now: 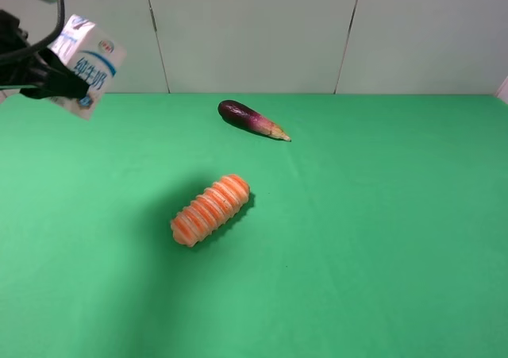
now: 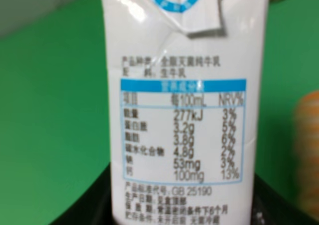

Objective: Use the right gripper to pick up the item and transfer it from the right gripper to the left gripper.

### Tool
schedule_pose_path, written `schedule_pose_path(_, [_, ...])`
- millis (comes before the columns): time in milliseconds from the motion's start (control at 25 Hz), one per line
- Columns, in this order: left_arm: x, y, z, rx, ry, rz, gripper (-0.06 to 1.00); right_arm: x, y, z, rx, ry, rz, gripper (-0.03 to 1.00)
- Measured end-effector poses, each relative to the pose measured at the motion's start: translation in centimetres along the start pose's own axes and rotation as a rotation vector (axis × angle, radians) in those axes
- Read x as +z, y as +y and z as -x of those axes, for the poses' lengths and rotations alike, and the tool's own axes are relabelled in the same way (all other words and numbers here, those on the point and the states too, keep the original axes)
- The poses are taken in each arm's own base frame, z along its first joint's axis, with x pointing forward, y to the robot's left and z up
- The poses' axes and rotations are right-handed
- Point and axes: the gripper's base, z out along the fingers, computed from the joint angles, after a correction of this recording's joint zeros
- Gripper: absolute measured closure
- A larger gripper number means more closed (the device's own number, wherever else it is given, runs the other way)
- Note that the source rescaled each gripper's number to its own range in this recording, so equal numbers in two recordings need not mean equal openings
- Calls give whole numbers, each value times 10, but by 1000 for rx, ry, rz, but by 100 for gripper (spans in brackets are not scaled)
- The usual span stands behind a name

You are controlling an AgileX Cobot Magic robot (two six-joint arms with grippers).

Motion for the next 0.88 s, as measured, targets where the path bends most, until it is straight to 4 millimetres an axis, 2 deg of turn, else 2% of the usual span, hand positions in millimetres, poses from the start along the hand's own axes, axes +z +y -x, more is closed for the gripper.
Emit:
schedule_pose_path(280, [36,21,-20,-131,199,107,94,0,0,0,0,0,0,-3])
schedule_pose_path(880, [118,38,-49,-201,291,128,94,0,0,0,0,0,0,-3])
